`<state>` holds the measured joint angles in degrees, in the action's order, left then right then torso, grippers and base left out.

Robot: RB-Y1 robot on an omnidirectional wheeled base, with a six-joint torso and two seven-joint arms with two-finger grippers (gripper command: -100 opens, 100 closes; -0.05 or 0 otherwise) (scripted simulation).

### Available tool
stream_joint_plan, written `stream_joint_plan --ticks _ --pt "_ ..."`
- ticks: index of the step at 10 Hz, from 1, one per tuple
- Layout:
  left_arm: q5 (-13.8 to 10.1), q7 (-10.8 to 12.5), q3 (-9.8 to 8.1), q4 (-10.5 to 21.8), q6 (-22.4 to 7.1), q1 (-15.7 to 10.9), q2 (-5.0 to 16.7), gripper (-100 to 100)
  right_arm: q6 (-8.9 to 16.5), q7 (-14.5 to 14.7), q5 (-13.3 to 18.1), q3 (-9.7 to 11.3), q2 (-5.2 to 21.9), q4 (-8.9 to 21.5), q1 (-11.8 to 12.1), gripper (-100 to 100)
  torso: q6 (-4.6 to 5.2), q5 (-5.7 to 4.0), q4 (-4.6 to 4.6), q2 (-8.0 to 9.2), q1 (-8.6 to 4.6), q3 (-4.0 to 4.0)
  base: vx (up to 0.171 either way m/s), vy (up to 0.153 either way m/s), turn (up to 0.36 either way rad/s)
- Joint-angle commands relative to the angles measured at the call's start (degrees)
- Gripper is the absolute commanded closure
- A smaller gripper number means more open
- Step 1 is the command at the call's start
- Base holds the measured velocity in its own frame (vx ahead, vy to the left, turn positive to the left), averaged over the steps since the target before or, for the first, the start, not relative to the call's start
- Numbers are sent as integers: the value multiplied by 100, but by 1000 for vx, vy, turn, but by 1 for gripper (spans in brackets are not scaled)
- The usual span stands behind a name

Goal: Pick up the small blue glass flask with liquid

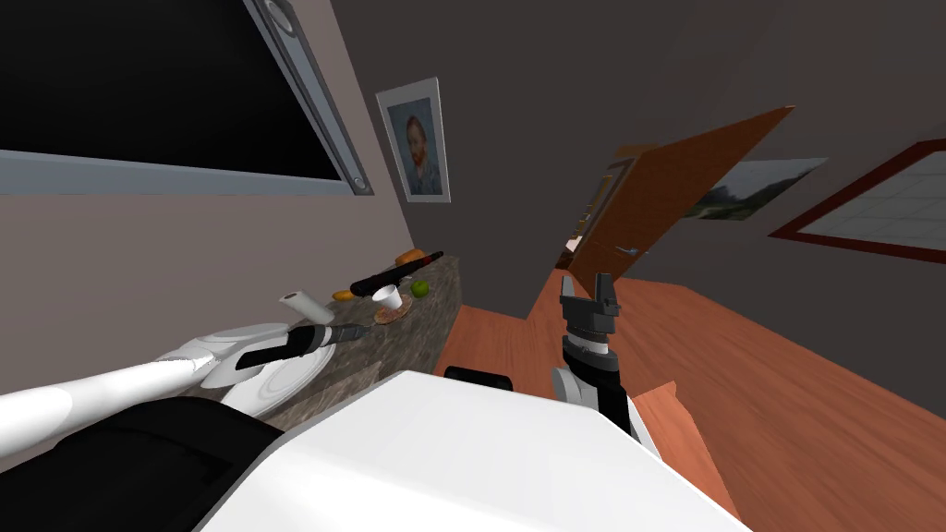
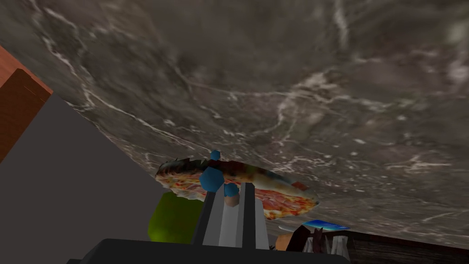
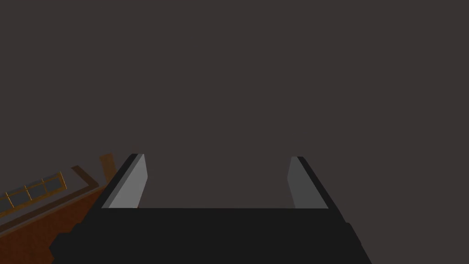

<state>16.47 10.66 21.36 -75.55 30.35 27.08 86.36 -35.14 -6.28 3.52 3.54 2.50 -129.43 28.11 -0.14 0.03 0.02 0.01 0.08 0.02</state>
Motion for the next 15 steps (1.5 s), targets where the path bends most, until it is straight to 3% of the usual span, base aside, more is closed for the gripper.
stream_joint_plan --ticks 1,2,3,4,13,14,15 --pt "0 0 0 0 0 0 0 100 0 0 0 0 0 0 0 0 0 0 0 0 0 0 0 0 0" --pt "0 0 0 1 -1 0 0 100 0 0 0 0 0 0 0 0 0 1 0 -2 1 -1 0 0 0" --pt "0 0 0 1 0 0 0 0 0 0 0 0 0 0 0 0 1 1 -1 -2 1 -1 0 0 0" --pt "0 -46 -29 -48 19 41 20 100 0 0 0 0 0 0 0 0 1 1 -1 -3 2 -2 43 -5 228" --pt "227 -592 -205 -815 402 235 439 100 0 0 0 -1 0 0 2 0 0 -1 -12 -51 -4 -30 133 -9 294" --pt "177 -551 -233 -814 347 288 445 100 0 0 0 -1 0 0 2 0 1 -1 -12 -52 -4 -30 57 -14 57" --pt "174 -571 -240 -835 349 304 452 0 0 0 0 0 0 0 0 0 10 2 -9 -35 3 -22 9 -4 -11"
